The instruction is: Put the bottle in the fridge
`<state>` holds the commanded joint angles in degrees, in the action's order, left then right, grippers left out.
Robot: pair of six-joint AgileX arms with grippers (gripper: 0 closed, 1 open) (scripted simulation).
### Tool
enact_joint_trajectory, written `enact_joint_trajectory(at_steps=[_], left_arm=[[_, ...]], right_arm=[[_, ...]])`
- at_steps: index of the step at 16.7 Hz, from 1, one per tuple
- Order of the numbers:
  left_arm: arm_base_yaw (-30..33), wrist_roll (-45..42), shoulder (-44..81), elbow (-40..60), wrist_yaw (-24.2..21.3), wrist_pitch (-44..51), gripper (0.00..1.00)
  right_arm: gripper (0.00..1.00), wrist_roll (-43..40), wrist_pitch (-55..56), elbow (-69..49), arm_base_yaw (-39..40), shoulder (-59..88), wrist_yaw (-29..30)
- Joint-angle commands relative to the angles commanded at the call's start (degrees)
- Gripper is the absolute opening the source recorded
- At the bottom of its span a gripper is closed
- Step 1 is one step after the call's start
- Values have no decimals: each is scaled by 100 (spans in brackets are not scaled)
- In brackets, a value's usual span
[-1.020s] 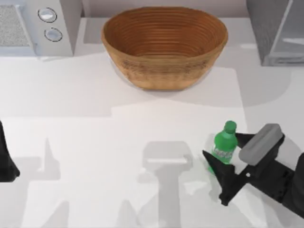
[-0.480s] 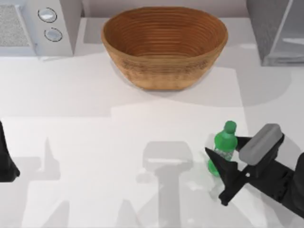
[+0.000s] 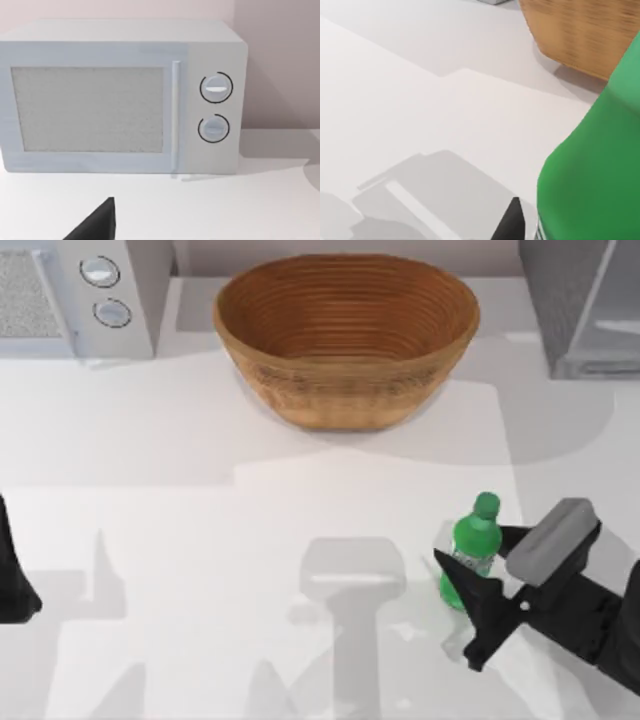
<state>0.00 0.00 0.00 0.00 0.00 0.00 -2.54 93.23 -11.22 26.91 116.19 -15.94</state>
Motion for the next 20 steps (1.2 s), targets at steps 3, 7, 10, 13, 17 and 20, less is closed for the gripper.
enact_joint_trajectory(at_steps=[3, 7, 10, 13, 17, 20], left_arm=[[0, 0, 0, 0, 0, 0, 100], [0, 0, 0, 0, 0, 0, 100], [0, 0, 0, 0, 0, 0, 100], [0, 0, 0, 0, 0, 0, 100], [0, 0, 0, 0, 0, 0, 100], [0, 0, 0, 0, 0, 0, 100]], right_arm=[[1, -191, -535, 96, -540, -557, -515], [1, -431, -1768, 197, -1545, -1821, -1546], [1, -615, -2694, 307, -2377, -2721, -2369], [1, -774, -3134, 393, -2823, -3158, -2800], [1, -769, -3158, 378, -2830, -3162, -2818], [1, -746, -3254, 380, -2830, -3312, -2744]])
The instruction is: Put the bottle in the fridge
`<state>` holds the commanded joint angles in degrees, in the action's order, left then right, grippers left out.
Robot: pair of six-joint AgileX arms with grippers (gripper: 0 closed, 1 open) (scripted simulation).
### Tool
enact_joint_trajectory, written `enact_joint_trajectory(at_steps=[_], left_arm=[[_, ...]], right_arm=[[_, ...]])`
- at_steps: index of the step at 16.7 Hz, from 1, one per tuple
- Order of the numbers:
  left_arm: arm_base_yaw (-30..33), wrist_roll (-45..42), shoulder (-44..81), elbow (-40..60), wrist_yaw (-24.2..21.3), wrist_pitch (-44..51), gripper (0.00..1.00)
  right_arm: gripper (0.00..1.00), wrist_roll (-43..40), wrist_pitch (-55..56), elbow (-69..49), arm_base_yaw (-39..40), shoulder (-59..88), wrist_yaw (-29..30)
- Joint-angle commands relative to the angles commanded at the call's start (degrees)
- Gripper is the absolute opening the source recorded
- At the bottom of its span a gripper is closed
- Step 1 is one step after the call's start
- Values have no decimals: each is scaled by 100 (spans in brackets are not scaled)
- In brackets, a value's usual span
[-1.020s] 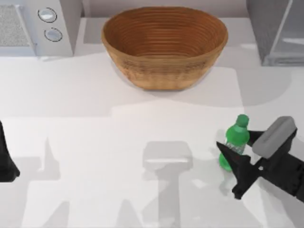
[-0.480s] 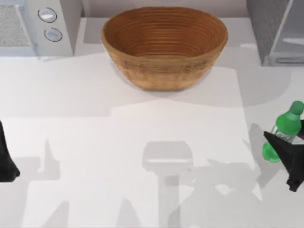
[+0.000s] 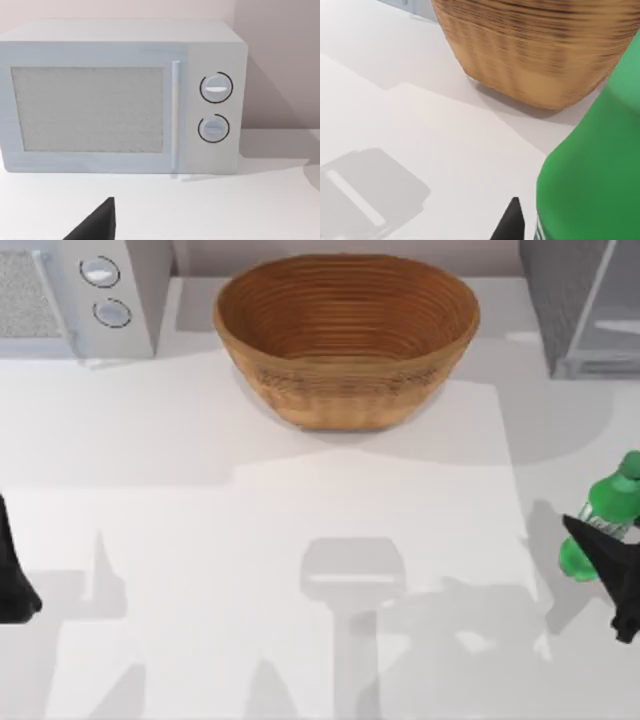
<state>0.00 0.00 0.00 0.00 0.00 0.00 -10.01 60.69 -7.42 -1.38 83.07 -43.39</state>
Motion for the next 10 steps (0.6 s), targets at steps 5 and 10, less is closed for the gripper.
enact_joint_trajectory(at_steps=[5, 10], left_arm=[[0, 0, 0, 0, 0, 0, 100], [0, 0, 0, 0, 0, 0, 100]], right_arm=[[1, 144, -788, 121, 14, -1018, 547], [1, 350, -2043, 272, 52, -2741, 1437]])
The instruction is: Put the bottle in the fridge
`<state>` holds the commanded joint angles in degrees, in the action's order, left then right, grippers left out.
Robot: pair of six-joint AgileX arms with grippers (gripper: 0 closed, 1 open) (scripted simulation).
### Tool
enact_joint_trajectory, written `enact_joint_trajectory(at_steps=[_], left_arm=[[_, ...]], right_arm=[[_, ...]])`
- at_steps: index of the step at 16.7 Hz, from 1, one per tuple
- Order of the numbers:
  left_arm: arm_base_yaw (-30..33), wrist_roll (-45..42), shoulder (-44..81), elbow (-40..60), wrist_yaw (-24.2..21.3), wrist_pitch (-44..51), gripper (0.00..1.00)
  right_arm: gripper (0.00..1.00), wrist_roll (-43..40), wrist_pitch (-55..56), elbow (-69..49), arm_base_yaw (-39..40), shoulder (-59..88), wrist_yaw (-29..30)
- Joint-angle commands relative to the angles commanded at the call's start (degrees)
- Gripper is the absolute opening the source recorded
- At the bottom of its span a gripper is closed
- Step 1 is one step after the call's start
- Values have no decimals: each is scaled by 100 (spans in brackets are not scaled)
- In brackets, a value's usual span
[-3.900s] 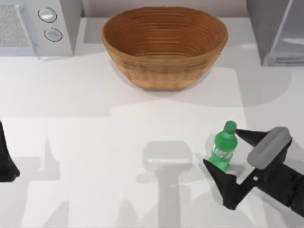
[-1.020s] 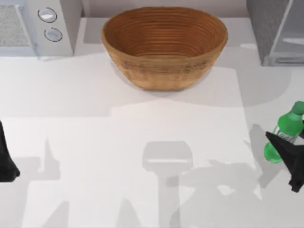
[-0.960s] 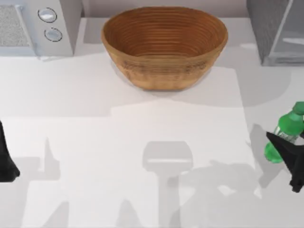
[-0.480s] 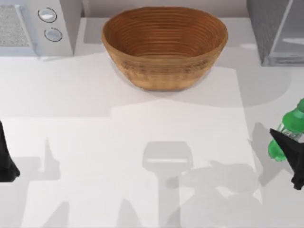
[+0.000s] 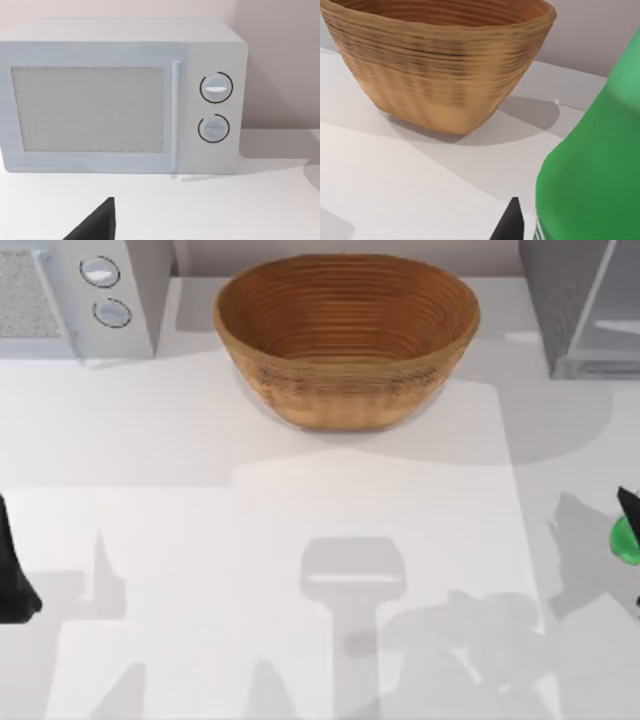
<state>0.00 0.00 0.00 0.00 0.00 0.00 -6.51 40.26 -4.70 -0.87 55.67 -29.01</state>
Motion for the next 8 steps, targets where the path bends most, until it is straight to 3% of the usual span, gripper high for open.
enact_joint_trajectory(at_steps=[8], left_arm=[[0, 0, 0, 0, 0, 0, 100]], right_arm=[[1, 371, -2437, 264, 58, -3414, 1770]])
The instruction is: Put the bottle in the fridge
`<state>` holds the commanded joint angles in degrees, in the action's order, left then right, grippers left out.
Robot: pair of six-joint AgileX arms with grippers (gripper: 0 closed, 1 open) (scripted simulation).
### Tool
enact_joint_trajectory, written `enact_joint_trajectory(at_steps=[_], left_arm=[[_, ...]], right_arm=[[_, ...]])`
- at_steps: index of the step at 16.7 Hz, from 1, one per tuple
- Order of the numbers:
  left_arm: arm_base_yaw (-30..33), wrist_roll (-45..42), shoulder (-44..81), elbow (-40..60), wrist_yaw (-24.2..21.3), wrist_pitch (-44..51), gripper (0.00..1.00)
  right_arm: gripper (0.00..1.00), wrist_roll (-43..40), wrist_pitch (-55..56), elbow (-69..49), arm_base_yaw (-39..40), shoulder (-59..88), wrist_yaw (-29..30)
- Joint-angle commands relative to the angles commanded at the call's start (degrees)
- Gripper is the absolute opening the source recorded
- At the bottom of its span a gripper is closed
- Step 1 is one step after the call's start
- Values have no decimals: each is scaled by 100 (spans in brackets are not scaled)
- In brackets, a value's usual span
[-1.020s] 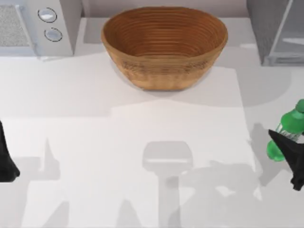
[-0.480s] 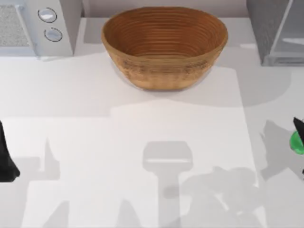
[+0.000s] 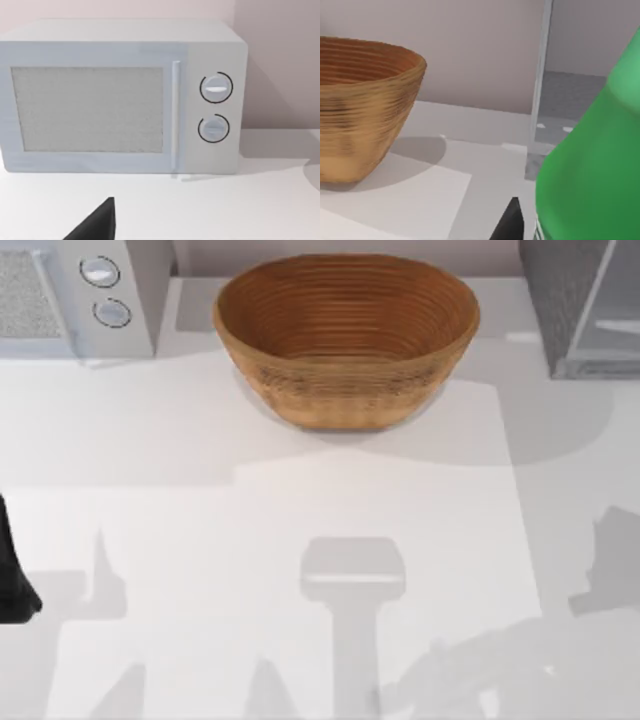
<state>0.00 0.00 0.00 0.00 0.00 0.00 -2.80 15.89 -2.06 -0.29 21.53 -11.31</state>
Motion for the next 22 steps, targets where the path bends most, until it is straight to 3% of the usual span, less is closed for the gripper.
enact_joint_trajectory(at_steps=[6, 12, 17, 22], left_arm=[[0, 0, 0, 0, 0, 0, 100], [0, 0, 0, 0, 0, 0, 100], [0, 0, 0, 0, 0, 0, 100], [0, 0, 0, 0, 0, 0, 100]], right_arm=[[1, 235, -1382, 166, 29, -1926, 982], [1, 280, -1588, 206, 29, -2153, 1131], [1, 344, -1259, -106, -23, -1772, 1040], [1, 374, -62, -1146, -323, 41, 766]])
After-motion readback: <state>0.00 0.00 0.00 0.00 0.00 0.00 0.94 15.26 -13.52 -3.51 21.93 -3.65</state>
